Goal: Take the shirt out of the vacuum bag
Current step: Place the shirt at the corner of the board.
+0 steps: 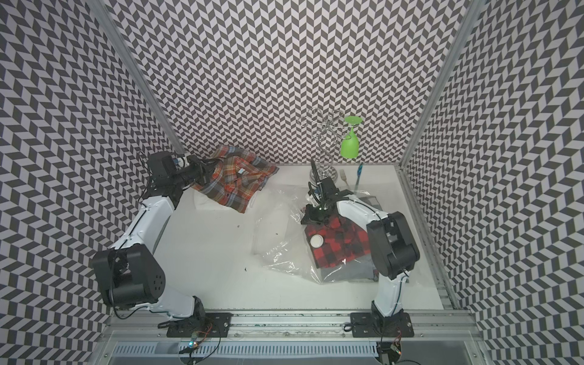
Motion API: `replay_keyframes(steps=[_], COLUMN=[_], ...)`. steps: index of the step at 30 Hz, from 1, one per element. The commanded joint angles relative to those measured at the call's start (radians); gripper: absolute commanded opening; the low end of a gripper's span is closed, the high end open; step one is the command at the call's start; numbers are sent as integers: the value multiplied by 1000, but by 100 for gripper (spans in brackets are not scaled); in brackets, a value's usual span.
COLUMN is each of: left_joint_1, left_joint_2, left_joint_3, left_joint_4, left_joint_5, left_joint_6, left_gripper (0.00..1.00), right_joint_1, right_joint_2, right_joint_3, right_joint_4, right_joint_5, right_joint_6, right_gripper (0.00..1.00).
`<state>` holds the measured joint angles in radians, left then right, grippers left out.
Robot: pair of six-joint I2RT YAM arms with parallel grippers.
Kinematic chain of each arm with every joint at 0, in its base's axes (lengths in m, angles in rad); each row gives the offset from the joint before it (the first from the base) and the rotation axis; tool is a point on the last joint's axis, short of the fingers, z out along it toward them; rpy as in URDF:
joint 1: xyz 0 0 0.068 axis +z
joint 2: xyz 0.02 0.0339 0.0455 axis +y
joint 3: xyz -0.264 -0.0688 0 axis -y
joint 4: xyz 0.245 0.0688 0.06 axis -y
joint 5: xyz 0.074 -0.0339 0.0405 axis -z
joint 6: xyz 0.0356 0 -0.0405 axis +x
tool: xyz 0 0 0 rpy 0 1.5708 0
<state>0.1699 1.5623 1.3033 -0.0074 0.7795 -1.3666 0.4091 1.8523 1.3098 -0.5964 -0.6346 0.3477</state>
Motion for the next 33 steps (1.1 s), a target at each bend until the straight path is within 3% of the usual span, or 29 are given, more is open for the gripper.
replay_keyframes(steps=[1, 9, 27, 31, 32, 33], left_joint_1=[3, 45, 143, 171, 177, 180], left_joint_2=[21, 102, 305, 353, 367, 387], left_joint_3=[14, -31, -7, 45, 63, 91], left_joint_4=[80, 146, 104, 29, 19, 8], left_joint_5=[-3, 9, 34, 32, 38, 54], left_joint_6=[-1, -6, 141, 205, 220, 232], left_gripper=[0, 0, 0, 0, 3, 15], right_joint_1=[-8, -10, -8, -7, -6, -6], right_joint_2=[16, 16, 31, 28, 28, 26], right_joint_3=[-9, -20, -11, -9, -10, -12], right_joint_4=[49, 71, 75, 75, 75, 75], right_joint_5=[-9, -10, -1, 0, 0, 1], right_joint_6=[-19, -2, 20, 25, 24, 25], right_gripper=[0, 0, 0, 0, 0, 0])
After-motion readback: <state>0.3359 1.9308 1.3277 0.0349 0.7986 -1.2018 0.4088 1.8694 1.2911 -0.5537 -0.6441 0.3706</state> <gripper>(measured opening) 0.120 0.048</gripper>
